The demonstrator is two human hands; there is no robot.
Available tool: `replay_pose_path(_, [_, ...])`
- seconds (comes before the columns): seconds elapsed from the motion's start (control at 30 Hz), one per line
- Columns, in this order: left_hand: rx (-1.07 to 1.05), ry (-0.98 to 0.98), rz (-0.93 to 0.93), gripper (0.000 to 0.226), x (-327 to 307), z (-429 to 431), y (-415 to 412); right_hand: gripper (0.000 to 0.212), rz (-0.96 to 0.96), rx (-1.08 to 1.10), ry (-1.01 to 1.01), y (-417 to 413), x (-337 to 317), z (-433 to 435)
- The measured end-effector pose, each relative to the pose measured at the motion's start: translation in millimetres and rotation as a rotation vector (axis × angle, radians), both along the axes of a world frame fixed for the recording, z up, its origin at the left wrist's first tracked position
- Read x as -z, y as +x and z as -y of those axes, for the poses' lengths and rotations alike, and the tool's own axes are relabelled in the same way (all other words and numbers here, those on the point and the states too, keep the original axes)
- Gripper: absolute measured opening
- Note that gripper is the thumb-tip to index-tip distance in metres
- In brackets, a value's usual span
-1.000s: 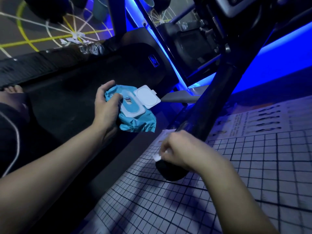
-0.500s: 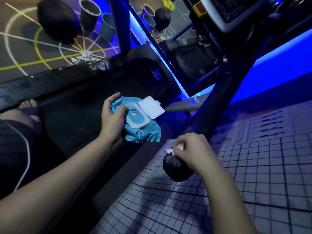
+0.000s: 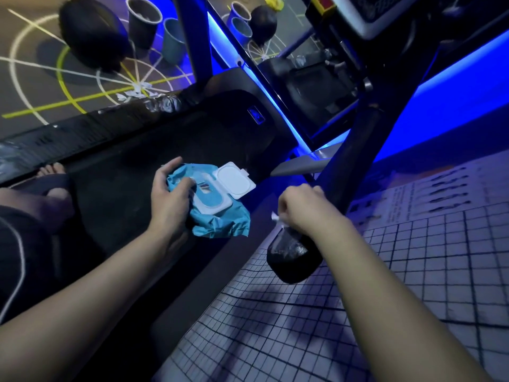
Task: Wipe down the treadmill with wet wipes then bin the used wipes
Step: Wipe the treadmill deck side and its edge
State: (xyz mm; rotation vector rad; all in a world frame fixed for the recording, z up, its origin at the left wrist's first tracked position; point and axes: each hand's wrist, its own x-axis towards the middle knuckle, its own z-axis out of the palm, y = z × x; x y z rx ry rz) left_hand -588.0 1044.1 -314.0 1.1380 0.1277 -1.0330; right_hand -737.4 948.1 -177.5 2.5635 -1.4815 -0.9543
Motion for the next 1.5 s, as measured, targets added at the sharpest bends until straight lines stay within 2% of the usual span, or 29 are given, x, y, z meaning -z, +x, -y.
replay_pose_path(0.07, [-0.036,-0.004,-0.034,0.046,3.5,1.1,3.4,0.018,-0.094,-0.028,0.100,0.4,14.2,-4.1])
replay_pose_path(0.17, [-0.067,-0.015,-0.082,0.046,9.4,3.8,8.1,0.017,-0.085,-0.065,0.236,3.0,15.3,-13.0])
replay_pose_path(0.27, [-0.076,-0.020,-0.108,0.045,14.2,5.2,5.9,0.004,-0.066,-0.001,0.513,10.4,-7.3,-16.8])
replay_pose_path(0.3, [-0.074,-0.022,-0.116,0.045,14.4,5.8,4.3,0.003,-0.028,0.003,0.548,12.0,-15.1,-13.5])
replay_pose_path(0.4, [-0.063,-0.022,-0.114,0.045,10.6,7.2,0.3,0.005,0.237,0.104,0.343,7.7,-26.6,15.2])
replay_pose_path(0.43, [-0.064,-0.023,-0.116,0.045,8.9,7.6,-0.6,0.007,0.248,0.125,0.259,3.5,-24.7,24.2])
replay_pose_path(0.47, [-0.066,-0.024,-0.121,0.045,7.7,7.7,-1.2,0.008,0.177,0.107,0.213,-0.8,-21.3,29.1])
replay_pose_path(0.53, [-0.065,-0.026,-0.131,0.045,6.5,9.0,-0.7,0.006,-0.009,0.030,0.241,-6.7,-10.9,25.2])
replay_pose_path(0.57, [-0.061,-0.029,-0.136,0.045,6.7,9.7,-0.4,0.008,-0.035,0.004,0.288,-7.2,-6.0,19.3])
replay_pose_path(0.7, [-0.021,-0.059,-0.153,0.044,8.1,10.7,-0.2,0.011,0.017,-0.028,0.524,-3.9,-2.7,5.0])
replay_pose_path(0.77, [-0.006,-0.079,-0.173,0.044,8.3,10.6,-0.1,0.012,0.130,0.038,0.576,-6.1,-10.6,9.7])
replay_pose_path(0.8, [0.002,-0.087,-0.180,0.044,7.8,10.4,-0.1,0.012,0.250,0.104,0.548,-9.5,-14.8,14.9])
replay_pose_path(0.87, [0.020,-0.107,-0.185,0.044,5.3,9.4,-0.5,0.011,0.488,0.204,0.357,-20.6,-21.2,29.1])
replay_pose_path(0.9, [0.031,-0.119,-0.186,0.043,2.9,9.0,-1.2,0.010,0.494,0.185,0.219,-27.9,-22.2,35.9])
replay_pose_path(0.97, [0.046,-0.136,-0.190,0.043,-1.7,8.6,-2.1,0.006,0.301,0.123,0.100,-37.2,-23.5,38.6])
replay_pose_path(1.03, [0.050,-0.138,-0.189,0.044,-4.5,9.2,-3.0,0.005,0.175,0.108,0.201,-37.5,-23.7,33.9])
replay_pose_path(1.13, [0.054,-0.122,-0.167,0.044,-4.8,10.5,-3.4,0.010,0.139,0.111,0.452,-26.5,-38.3,27.8])
replay_pose_path(1.17, [0.055,-0.119,-0.165,0.043,-4.6,11.3,-3.4,0.010,0.197,0.128,0.523,-24.2,-45.5,28.5])
replay_pose_path(1.23, [0.052,-0.119,-0.168,0.043,-4.5,12.2,-3.2,0.011,0.489,0.217,0.542,-24.0,-55.3,36.3])
replay_pose_path(1.3, [0.057,-0.121,-0.170,0.043,-4.5,13.0,-2.5,0.012,0.736,0.321,0.328,-32.4,-52.0,55.3])
replay_pose_path(1.33, [0.062,-0.120,-0.174,0.043,-4.3,13.4,-2.0,0.010,0.711,0.331,0.147,-37.3,-45.7,64.7])
replay_pose_path(1.4, [0.068,-0.120,-0.175,0.043,-4.0,14.9,0.1,0.006,0.398,0.299,-0.107,-42.6,-31.7,75.6])
replay_pose_path(1.43, [0.067,-0.118,-0.173,0.043,-3.5,16.2,1.2,0.005,0.241,0.271,-0.126,-41.4,-27.9,74.4])
replay_pose_path(1.5, [0.060,-0.110,-0.166,0.043,-1.8,19.0,3.6,0.010,0.088,0.217,-0.035,-33.1,-26.4,66.8])
